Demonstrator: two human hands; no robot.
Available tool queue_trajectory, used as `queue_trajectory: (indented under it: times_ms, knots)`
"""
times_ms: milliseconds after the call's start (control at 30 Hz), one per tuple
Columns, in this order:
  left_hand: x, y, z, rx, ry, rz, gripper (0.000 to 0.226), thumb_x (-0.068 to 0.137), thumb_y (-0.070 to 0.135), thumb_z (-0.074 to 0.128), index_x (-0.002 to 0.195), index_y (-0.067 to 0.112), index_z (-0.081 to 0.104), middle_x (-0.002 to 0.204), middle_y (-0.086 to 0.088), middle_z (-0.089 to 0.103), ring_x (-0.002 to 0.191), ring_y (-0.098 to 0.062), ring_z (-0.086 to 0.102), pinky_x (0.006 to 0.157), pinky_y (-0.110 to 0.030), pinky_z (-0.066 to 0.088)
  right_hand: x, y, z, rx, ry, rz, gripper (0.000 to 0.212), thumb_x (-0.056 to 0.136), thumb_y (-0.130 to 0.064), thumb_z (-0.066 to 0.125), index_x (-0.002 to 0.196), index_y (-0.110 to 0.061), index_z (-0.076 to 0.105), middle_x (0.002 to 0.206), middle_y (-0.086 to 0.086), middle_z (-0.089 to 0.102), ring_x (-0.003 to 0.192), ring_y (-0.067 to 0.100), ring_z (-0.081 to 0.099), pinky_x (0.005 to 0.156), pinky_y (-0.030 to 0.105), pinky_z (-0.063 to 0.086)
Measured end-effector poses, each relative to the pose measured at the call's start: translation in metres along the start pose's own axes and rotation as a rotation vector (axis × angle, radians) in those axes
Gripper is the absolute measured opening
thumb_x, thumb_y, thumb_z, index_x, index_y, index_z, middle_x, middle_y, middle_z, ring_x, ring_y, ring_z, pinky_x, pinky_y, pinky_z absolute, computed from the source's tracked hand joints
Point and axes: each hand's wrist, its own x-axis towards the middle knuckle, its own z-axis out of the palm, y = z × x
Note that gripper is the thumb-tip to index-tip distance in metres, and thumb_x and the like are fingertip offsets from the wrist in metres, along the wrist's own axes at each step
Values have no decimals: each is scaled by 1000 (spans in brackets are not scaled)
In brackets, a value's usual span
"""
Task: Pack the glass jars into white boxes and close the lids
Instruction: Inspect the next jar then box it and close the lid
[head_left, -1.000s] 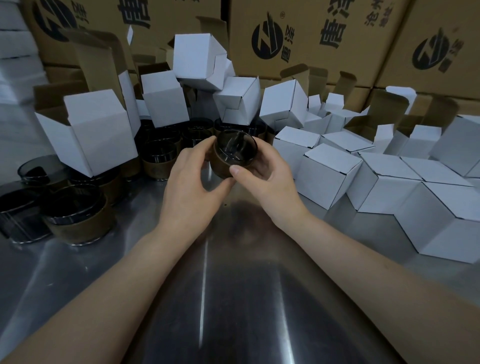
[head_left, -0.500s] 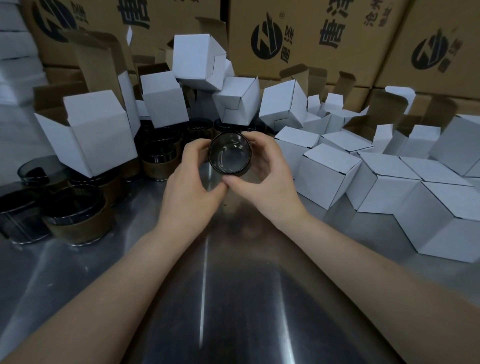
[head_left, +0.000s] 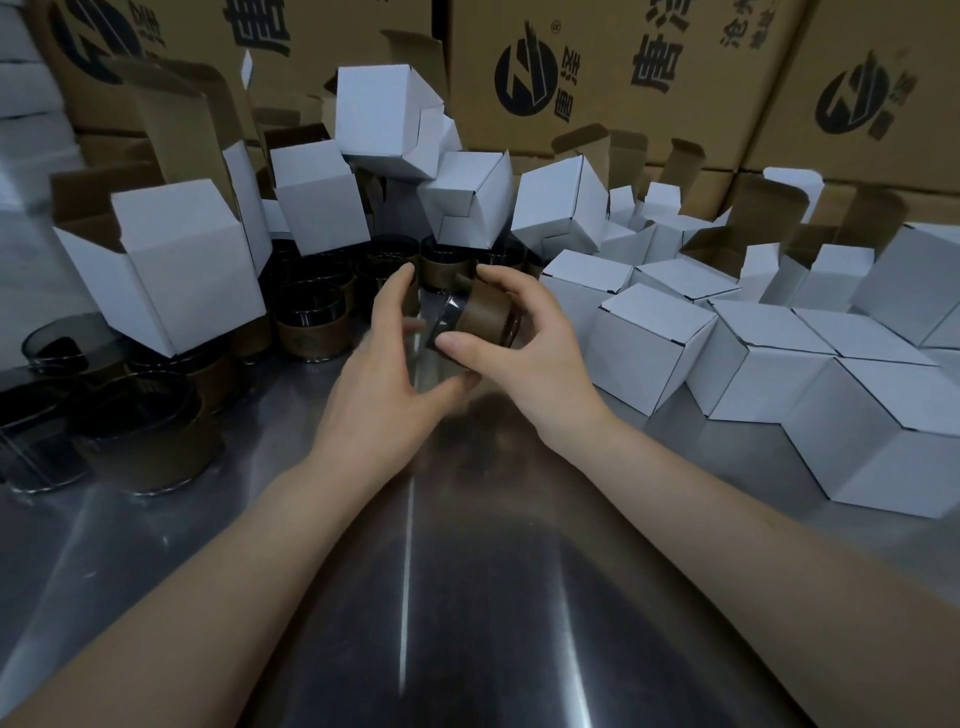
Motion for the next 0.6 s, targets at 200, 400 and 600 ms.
queue_trajectory:
  times_ms: [200,400,600]
  knots:
    - [3,5,0,190,43,141,82,76,20,76,147,25,36,145,0,42,134,-15,38,106,-25,32,-2,1,0,-109,-13,-47,74,67,-20,89,127,-30,48,114,-11,54,104,-1,54,87,14,49]
    - [1,6,-1,230,24,120,81,74,21,78,146,20,41,136,3,53,129,-17,40,99,-24,26,-6,2,3,-243,-61,-137,83,65,-28,89,135,-27,45,117,-12,52,116,5,51,101,24,44]
    - [2,3,0,143,59,72,73,70,13,78,135,26,45,124,7,54,120,-10,44,82,-8,30,-7,0,3,-232,-64,-179,85,65,-29,88,137,-25,43,121,-2,54,119,15,53,102,38,47]
